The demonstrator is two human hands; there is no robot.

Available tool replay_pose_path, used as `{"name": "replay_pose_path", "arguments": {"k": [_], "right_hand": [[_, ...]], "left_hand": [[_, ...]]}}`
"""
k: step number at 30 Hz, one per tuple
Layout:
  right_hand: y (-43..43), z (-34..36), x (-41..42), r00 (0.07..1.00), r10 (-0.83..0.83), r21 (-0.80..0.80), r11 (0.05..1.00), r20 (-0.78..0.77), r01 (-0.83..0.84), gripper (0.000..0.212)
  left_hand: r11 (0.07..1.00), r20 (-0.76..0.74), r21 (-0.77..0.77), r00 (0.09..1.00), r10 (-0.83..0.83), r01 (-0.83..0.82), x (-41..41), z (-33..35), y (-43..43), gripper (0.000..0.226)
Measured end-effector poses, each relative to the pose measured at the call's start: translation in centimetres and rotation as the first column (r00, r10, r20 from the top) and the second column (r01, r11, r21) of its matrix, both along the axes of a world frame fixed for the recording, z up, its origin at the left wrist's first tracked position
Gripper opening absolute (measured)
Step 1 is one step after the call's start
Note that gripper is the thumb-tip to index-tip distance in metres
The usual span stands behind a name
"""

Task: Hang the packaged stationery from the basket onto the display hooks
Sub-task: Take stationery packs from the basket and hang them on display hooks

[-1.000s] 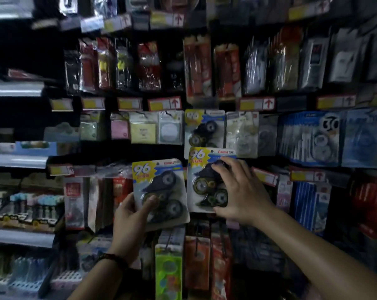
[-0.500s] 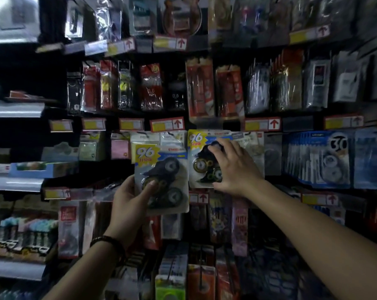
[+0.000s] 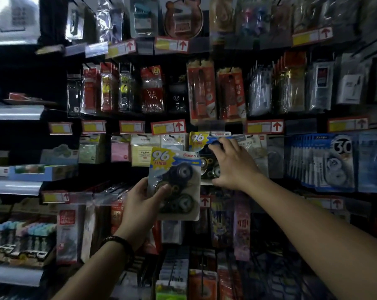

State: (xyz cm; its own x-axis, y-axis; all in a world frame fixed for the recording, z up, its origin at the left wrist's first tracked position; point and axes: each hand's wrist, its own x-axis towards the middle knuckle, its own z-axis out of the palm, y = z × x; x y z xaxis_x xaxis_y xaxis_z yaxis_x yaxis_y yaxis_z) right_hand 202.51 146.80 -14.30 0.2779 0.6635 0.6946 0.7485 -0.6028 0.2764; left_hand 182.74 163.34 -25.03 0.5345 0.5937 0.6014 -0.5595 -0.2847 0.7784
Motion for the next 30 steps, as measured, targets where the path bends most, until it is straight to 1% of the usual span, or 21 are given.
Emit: {"name": "replay_pose_path", "arguments": {"k": [5,7,9,11,13,15,16,17,20,21,22,23,24,26,28,30], "right_hand": [[1.5,0.0,0.4,0.998,-0.063,-0.023,0.998,0.023,0.063,0.110],[1.8,-0.2,0.7,0.997,-0.075,-0.025,0.997,0.001,0.075,0.110],[1.8,-0.5,0.9,0.996,-0.072,-0.015,0.997,-0.044,0.071,0.105],[1.5,-0.9,0.6,0.997,-0.025,0.014,1.000,-0.079,0.026,0.087],[0.8,-1.5,-0.1,0.994,0.089,0.092,0.992,-0.059,-0.083,0.061],[0.0,-2.4,-1.0,0.973,0.232,0.229,0.947,0.004,-0.227,0.041],[-0.4,-3.0,-1.5,0.954,0.298,0.299,0.908,0.035,-0.295,0.037],[-0.8,-3.8,-2.0,0.936,0.345,0.350,0.871,0.065,-0.345,0.040],[-1.7,-5.8,-2.5,0.929,0.347,0.430,0.825,0.128,-0.368,0.078],[-2.1,-6.2,-2.5,0.926,0.351,0.437,0.817,0.140,-0.376,0.086],[-2.5,-6.5,-2.4,0.917,0.371,0.413,0.820,0.147,-0.397,0.091],[-2.8,-6.8,-2.3,0.908,0.393,0.351,0.838,0.145,-0.418,0.094],[-3.0,-6.9,-2.2,0.907,0.399,0.262,0.869,0.134,-0.420,0.099],[-2.9,-7.0,-1.8,0.928,0.359,0.092,0.925,0.099,-0.368,0.109],[-2.8,-7.0,-1.4,0.943,0.328,0.027,0.944,0.055,-0.329,0.115],[-2.9,-6.8,-1.1,0.936,0.350,0.019,0.936,0.035,-0.350,0.117]], "left_hand": [[1.000,0.015,-0.015,1.000,0.000,0.000,0.8,0.1,-0.3,0.021],[1.000,0.011,-0.021,1.000,-0.016,0.016,1.0,0.0,-0.3,0.022],[0.998,0.006,-0.036,0.999,-0.042,0.042,1.2,0.0,-0.3,0.024],[0.998,0.001,-0.041,0.999,-0.052,0.052,1.5,0.0,-0.4,0.025],[0.999,-0.009,-0.035,0.999,-0.042,0.042,1.8,0.0,-0.4,0.023],[0.998,-0.018,-0.046,0.999,-0.049,0.048,2.2,-0.1,-0.4,0.022],[0.996,-0.017,-0.057,0.998,-0.063,0.062,2.6,0.0,-0.4,0.023],[0.995,-0.009,-0.066,0.997,-0.077,0.076,2.9,0.0,-0.5,0.023],[0.994,0.040,-0.073,0.996,-0.083,0.086,3.7,0.3,-0.9,0.023],[0.994,0.047,-0.070,0.996,-0.081,0.084,3.9,0.4,-1.0,0.024],[0.994,0.045,-0.063,0.996,-0.082,0.085,4.2,0.5,-1.0,0.024],[0.994,0.037,-0.058,0.996,-0.087,0.089,4.4,0.5,-1.1,0.025],[0.994,0.028,-0.056,0.995,-0.093,0.094,4.7,0.5,-1.3,0.024],[0.991,0.015,-0.071,0.994,-0.111,0.111,5.3,0.3,-1.7,0.022],[0.981,-0.007,-0.119,0.988,-0.153,0.151,5.7,0.1,-2.3,0.023],[0.977,-0.032,-0.138,0.986,-0.166,0.160,6.0,0.0,-2.6,0.024]]}}
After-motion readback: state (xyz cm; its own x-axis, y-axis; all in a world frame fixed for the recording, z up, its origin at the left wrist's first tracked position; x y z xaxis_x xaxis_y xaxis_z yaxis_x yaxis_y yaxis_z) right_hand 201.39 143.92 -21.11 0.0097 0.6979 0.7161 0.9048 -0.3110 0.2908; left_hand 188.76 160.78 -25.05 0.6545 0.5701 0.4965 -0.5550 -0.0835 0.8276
